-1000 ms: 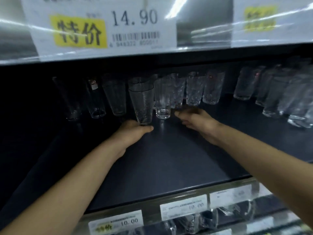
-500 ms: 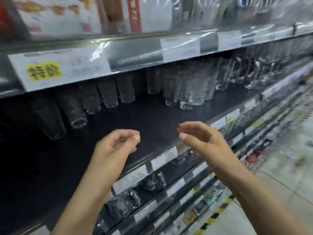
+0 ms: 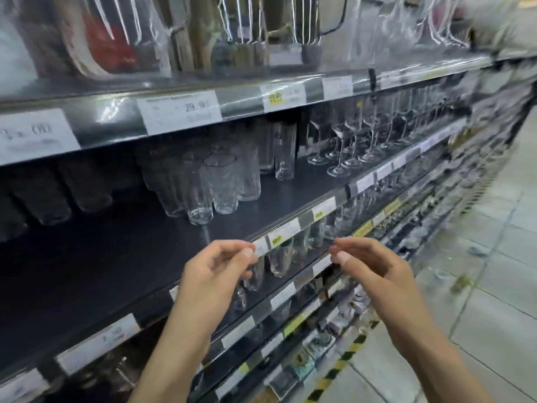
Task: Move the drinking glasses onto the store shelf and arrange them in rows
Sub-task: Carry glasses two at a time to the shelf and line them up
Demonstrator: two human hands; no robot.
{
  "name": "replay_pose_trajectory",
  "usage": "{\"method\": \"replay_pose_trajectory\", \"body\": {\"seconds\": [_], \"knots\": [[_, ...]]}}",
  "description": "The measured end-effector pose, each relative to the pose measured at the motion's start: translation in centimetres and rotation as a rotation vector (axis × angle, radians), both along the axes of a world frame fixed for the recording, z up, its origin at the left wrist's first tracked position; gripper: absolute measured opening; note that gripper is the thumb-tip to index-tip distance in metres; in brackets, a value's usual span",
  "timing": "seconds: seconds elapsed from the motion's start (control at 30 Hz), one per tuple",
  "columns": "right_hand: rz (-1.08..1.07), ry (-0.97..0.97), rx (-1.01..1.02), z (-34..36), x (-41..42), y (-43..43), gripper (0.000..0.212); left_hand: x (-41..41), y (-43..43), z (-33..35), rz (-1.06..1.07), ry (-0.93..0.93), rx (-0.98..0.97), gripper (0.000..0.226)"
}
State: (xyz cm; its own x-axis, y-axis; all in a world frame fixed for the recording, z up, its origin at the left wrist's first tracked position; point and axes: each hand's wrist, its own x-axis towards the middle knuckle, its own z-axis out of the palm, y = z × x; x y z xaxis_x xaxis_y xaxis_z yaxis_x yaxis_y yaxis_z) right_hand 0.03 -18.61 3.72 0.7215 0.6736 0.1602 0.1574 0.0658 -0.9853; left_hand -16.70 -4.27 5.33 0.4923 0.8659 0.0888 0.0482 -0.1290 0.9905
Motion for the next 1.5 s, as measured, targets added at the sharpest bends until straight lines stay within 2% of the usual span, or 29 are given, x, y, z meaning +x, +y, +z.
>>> {"method": "replay_pose_trajectory", "body": {"seconds": [0.27, 0.57, 0.7, 0.87, 1.0, 1.1, 1.2, 1.47, 1.5], "knots": [[0.058, 0.000, -0.039, 0.3, 10.9, 1.4, 0.016, 9.8, 0.8, 0.4, 0.070, 0.029, -0.014, 0.010], [0.132, -0.033, -0.073, -0.2, 22.0, 9.2, 0.013, 20.7, 6.0, -0.4, 0.137, -0.012, -0.050, 0.012], [0.179, -0.029, -0.093, -0.1, 26.7, 14.4, 0.013, 25.9, 9.6, -1.1, 0.189, -0.035, -0.055, 0.028], [0.313, -0.111, -0.161, -1.0, 30.9, 21.2, 0.027, 31.7, 14.4, -2.5, 0.305, -0.019, -0.049, 0.058], [0.362, -0.170, -0.177, -2.2, 33.4, 26.7, 0.036, 34.8, 17.1, -3.0, 0.349, 0.022, 0.032, 0.057], [0.396, -0.238, -0.220, -2.7, 35.0, 31.0, 0.052, 36.0, 19.0, -3.1, 0.369, 0.086, 0.088, 0.058], [0.432, -0.243, -0.205, -2.6, 35.7, 34.4, 0.065, 36.8, 20.0, -3.3, 0.417, 0.124, 0.163, 0.046], [0.595, -0.058, -0.151, -2.1, 35.1, 37.3, 0.054, 38.6, 21.0, -3.6, 0.524, 0.225, 0.175, 0.021], [0.604, -0.045, -0.135, -2.1, 35.1, 37.3, 0.059, 38.7, 21.1, -3.7, 0.527, 0.240, 0.169, 0.019]]}}
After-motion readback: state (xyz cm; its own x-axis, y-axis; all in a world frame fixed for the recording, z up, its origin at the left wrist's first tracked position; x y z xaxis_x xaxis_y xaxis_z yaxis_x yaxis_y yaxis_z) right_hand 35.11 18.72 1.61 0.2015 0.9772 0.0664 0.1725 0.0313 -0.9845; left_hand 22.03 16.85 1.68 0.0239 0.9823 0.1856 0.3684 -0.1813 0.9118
